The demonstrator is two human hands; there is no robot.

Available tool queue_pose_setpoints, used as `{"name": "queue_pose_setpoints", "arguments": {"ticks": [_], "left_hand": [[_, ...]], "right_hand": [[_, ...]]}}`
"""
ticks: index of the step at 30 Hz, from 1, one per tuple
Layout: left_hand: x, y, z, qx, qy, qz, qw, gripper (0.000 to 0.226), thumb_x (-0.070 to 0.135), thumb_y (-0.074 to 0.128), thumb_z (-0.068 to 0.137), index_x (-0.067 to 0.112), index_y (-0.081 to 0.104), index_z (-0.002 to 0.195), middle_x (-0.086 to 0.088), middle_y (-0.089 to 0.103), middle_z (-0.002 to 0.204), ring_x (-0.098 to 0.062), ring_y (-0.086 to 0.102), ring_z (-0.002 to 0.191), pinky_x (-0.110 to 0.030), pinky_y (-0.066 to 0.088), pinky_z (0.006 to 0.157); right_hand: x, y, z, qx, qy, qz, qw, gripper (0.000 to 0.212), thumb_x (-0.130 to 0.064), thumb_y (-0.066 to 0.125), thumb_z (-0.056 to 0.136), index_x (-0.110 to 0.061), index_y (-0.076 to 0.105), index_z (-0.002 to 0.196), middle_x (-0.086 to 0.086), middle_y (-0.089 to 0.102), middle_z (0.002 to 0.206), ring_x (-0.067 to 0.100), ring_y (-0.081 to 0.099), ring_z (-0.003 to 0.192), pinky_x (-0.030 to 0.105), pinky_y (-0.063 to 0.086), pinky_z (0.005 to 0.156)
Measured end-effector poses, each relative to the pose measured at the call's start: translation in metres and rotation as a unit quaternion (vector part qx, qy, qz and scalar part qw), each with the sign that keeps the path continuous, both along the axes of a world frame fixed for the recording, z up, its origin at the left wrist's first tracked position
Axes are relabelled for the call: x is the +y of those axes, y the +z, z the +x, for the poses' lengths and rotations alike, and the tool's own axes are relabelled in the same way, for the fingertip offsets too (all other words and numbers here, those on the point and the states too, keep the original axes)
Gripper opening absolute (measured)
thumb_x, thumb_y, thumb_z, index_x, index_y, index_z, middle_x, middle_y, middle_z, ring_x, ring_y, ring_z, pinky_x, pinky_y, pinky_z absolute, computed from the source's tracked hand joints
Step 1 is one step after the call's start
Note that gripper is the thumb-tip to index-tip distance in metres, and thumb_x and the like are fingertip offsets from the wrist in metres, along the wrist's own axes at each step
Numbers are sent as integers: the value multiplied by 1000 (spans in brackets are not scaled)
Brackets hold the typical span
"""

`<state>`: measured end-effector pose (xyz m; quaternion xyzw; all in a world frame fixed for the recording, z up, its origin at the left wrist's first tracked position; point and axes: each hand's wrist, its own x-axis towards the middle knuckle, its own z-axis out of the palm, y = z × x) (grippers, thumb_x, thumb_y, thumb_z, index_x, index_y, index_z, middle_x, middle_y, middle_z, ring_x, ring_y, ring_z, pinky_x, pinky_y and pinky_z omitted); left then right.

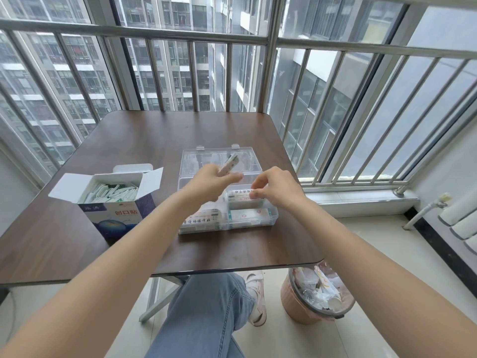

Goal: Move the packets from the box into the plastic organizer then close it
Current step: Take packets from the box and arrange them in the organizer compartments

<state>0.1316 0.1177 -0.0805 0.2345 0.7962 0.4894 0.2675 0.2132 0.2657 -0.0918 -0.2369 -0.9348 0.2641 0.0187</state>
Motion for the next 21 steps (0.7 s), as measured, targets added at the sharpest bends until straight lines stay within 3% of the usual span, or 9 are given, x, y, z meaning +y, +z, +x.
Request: {"name": "queue_pose_setpoints", "arguments": {"ticks": [3, 5, 7, 9, 11, 13, 18, 21], "left_hand": [[-6, 2, 7, -206, 2, 78, 975, 29, 33, 42, 97, 9, 58, 97, 6, 31, 55, -5, 23, 40, -14, 19, 35], [-11, 2, 9, -251, -7, 108, 962, 34, 28, 34, 100, 6, 59, 100, 4, 37, 56, -4, 25, 41, -13, 20, 37], [-15, 2, 12, -235, -38, 120, 964, 35, 24, 32, 102, 3, 61, 103, 1, 45, 59, -5, 31, 42, -13, 26, 38], [-18, 5, 15, -204, -75, 125, 968, 32, 23, 37, 102, 2, 61, 106, -3, 57, 64, -7, 44, 42, -15, 38, 40], [-21, 6, 18, -179, -99, 121, 971, 28, 24, 44, 99, 4, 61, 109, -9, 69, 76, -12, 60, 49, -17, 49, 47], [-22, 6, 20, -154, -93, 116, 977, 25, 23, 49, 97, 5, 61, 110, -12, 73, 85, -17, 68, 59, -19, 55, 54], [-26, 3, 22, -147, -61, 154, 975, 23, 19, 48, 98, 6, 62, 110, -16, 72, 99, -25, 72, 74, -26, 59, 67], [-26, 2, 22, -145, -35, 178, 973, 20, 10, 46, 98, 3, 63, 107, -14, 71, 95, -25, 72, 72, -29, 60, 67]], "right_hand": [[3, 7, 3, 71, -3, -40, 997, 17, -30, 70, 83, -20, 72, 96, -3, 70, 99, 11, 61, 94, 32, 49, 88], [-1, 17, 7, 155, -14, -144, 977, 20, -30, 64, 88, -16, 72, 99, 0, 71, 98, 9, 60, 83, 26, 49, 78], [-7, 25, 13, 191, -7, -264, 945, 22, -31, 61, 90, -14, 71, 99, 1, 70, 93, 8, 57, 69, 19, 45, 57], [-14, 27, 16, 188, 16, -292, 938, 14, -26, 65, 87, -15, 70, 93, 0, 69, 82, 8, 57, 62, 16, 42, 50], [-17, 26, 17, 199, 27, -280, 939, 3, -17, 70, 83, -16, 68, 83, -2, 67, 70, 6, 57, 58, 15, 42, 49], [-17, 24, 16, 216, 26, -281, 935, 10, -9, 72, 80, -16, 67, 77, -2, 65, 65, 4, 56, 53, 14, 42, 49], [-21, 22, 17, 232, 16, -288, 929, 11, 1, 70, 80, -7, 68, 86, 5, 64, 66, 2, 54, 48, 13, 44, 53], [-21, 21, 22, 241, 13, -326, 914, 15, 5, 66, 82, -7, 68, 90, 5, 64, 68, 0, 55, 50, 12, 47, 56]]}}
